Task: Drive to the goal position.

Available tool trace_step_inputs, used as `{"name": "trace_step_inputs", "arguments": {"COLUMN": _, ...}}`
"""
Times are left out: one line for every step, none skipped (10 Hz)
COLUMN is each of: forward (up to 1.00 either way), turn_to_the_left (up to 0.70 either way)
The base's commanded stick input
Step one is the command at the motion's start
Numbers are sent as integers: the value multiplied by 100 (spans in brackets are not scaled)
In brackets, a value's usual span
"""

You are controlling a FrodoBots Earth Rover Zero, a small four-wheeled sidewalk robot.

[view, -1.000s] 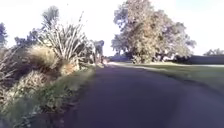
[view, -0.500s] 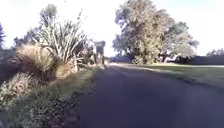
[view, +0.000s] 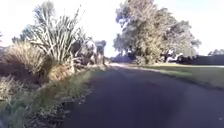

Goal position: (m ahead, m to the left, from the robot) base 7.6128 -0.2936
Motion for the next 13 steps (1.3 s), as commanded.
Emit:
{"name": "trace_step_inputs", "arguments": {"forward": 100, "turn_to_the_left": 0}}
{"name": "trace_step_inputs", "arguments": {"forward": 100, "turn_to_the_left": 0}}
{"name": "trace_step_inputs", "arguments": {"forward": 100, "turn_to_the_left": 0}}
{"name": "trace_step_inputs", "arguments": {"forward": 100, "turn_to_the_left": 0}}
{"name": "trace_step_inputs", "arguments": {"forward": 100, "turn_to_the_left": 0}}
{"name": "trace_step_inputs", "arguments": {"forward": 100, "turn_to_the_left": 0}}
{"name": "trace_step_inputs", "arguments": {"forward": 100, "turn_to_the_left": 0}}
{"name": "trace_step_inputs", "arguments": {"forward": 100, "turn_to_the_left": 0}}
{"name": "trace_step_inputs", "arguments": {"forward": 100, "turn_to_the_left": 0}}
{"name": "trace_step_inputs", "arguments": {"forward": 100, "turn_to_the_left": 0}}
{"name": "trace_step_inputs", "arguments": {"forward": 100, "turn_to_the_left": 0}}
{"name": "trace_step_inputs", "arguments": {"forward": 100, "turn_to_the_left": 0}}
{"name": "trace_step_inputs", "arguments": {"forward": 100, "turn_to_the_left": 0}}
